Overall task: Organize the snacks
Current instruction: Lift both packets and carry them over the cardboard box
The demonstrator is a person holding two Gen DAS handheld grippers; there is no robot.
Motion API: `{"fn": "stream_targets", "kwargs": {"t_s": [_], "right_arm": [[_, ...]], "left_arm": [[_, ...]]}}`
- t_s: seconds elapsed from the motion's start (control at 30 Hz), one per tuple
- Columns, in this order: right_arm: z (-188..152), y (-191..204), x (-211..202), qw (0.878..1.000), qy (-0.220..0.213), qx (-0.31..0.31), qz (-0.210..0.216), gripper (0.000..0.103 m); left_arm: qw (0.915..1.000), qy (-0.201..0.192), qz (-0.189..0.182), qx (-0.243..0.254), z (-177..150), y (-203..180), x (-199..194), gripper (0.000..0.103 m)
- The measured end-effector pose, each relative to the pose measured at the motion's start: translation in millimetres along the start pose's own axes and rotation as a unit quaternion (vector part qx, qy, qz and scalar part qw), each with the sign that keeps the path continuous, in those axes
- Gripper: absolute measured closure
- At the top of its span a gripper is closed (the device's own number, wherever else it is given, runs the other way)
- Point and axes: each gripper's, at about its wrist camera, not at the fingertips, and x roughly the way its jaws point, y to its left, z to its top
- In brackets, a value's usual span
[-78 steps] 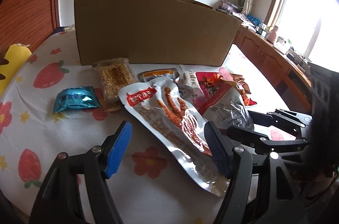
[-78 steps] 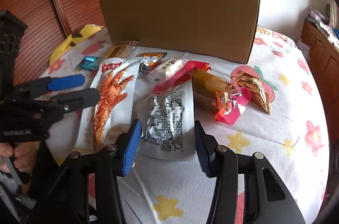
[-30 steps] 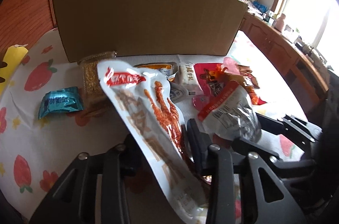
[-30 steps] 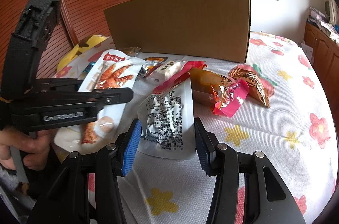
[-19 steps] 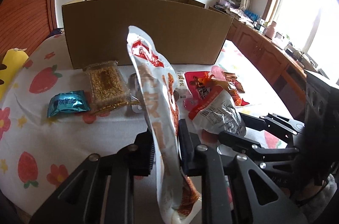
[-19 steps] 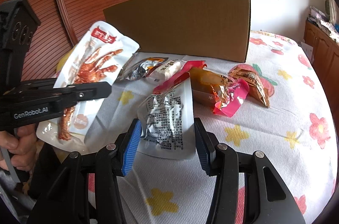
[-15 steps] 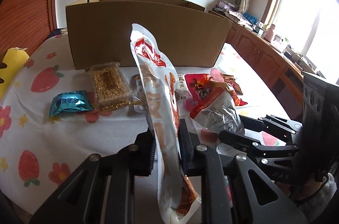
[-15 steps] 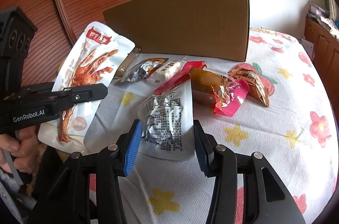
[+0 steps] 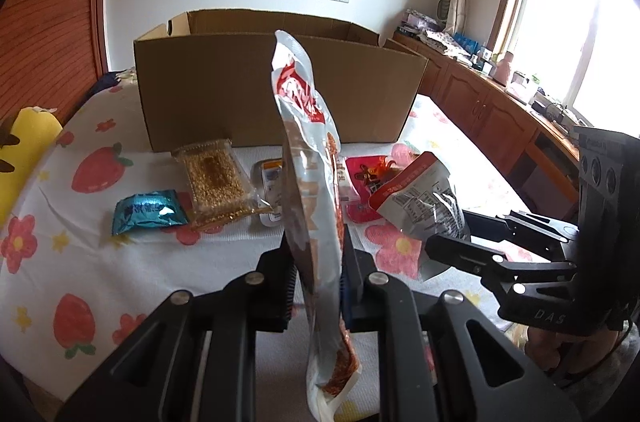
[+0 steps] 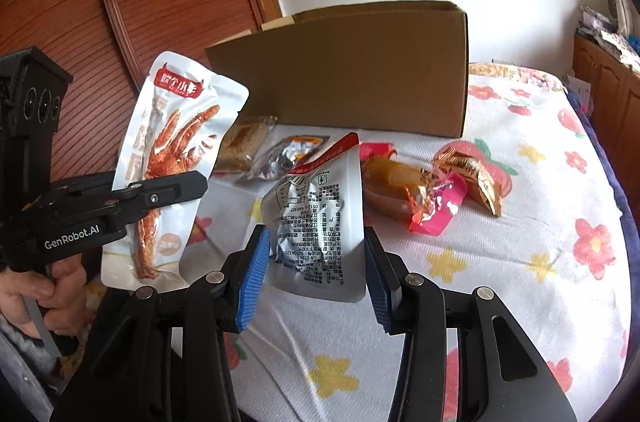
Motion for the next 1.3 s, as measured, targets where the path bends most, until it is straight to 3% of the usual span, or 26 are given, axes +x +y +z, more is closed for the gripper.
{"fn": "stream_targets", "kwargs": {"t_s": [0.63, 1.3], "right_arm": [[22, 9, -20, 1.0, -0.025, -0.014, -0.003, 0.057], [99, 3, -25, 0.996, -0.078, -0.053, 0.001, 0.057]], "left_arm": [[0.9984, -0.051, 0.005, 0.021, 28, -5, -30, 0.088], [0.9939, -0.096, 0.023, 0.049, 94, 13, -30, 0.088]]}}
